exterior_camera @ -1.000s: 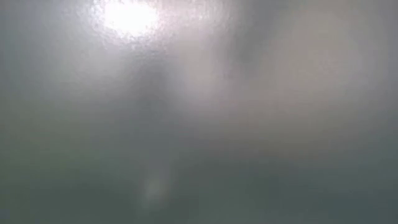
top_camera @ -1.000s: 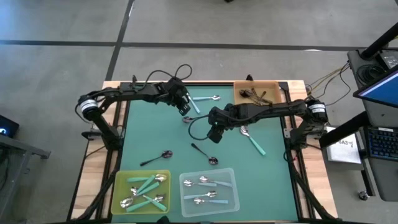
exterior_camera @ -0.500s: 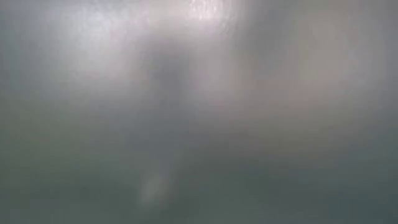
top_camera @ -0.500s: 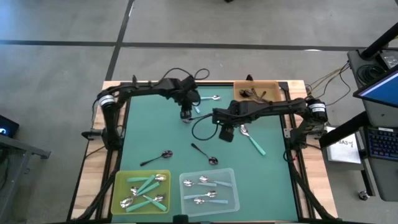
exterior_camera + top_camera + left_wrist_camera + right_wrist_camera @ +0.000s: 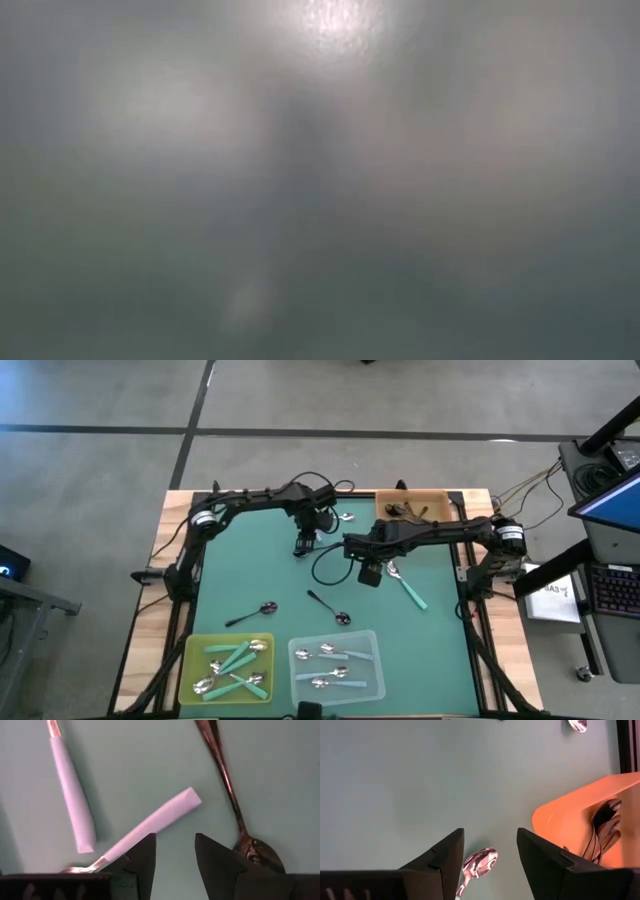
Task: Sort silverware by color (type)
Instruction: Put the blue spoon into the transparent bin
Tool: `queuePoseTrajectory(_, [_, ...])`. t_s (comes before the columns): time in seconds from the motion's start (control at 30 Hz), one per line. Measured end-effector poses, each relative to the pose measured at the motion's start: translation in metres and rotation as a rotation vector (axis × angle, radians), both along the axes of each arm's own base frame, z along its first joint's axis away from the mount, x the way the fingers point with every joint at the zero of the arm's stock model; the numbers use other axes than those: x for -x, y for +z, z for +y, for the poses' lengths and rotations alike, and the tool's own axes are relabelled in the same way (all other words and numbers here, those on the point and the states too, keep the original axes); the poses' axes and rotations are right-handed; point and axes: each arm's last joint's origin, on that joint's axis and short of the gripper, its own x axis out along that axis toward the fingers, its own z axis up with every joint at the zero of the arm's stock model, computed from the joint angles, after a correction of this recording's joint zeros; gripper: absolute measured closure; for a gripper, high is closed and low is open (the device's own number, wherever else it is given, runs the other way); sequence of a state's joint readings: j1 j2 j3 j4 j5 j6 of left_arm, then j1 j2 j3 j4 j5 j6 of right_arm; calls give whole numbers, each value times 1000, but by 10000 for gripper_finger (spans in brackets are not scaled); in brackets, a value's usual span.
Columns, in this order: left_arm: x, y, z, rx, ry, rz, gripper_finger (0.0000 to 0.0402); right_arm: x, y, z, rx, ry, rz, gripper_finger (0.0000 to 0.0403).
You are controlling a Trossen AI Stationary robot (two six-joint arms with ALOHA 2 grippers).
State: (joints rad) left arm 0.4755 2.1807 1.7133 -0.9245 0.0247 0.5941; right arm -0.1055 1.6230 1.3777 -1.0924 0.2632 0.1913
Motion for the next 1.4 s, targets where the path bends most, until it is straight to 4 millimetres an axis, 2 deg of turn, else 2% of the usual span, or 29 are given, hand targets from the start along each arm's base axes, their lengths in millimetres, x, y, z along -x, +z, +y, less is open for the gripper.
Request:
queuePoseTrajectory(0.23, [-4,4,-1,-18,-83,-5,281,0,0,0,1,9,2,227])
queuePoseTrajectory(0.57, [-6,-13,2,-90,-186,83,281,0,0,0,1,9,2,227])
queuePoseTrajectory(1.0, [-11,-2,1,-132,-229,91,285,0,0,0,3,21,5,227])
queuePoseTrajectory(1.4, [-15,-6,2,-145,-288,75,290,0,0,0,2,19,2,227])
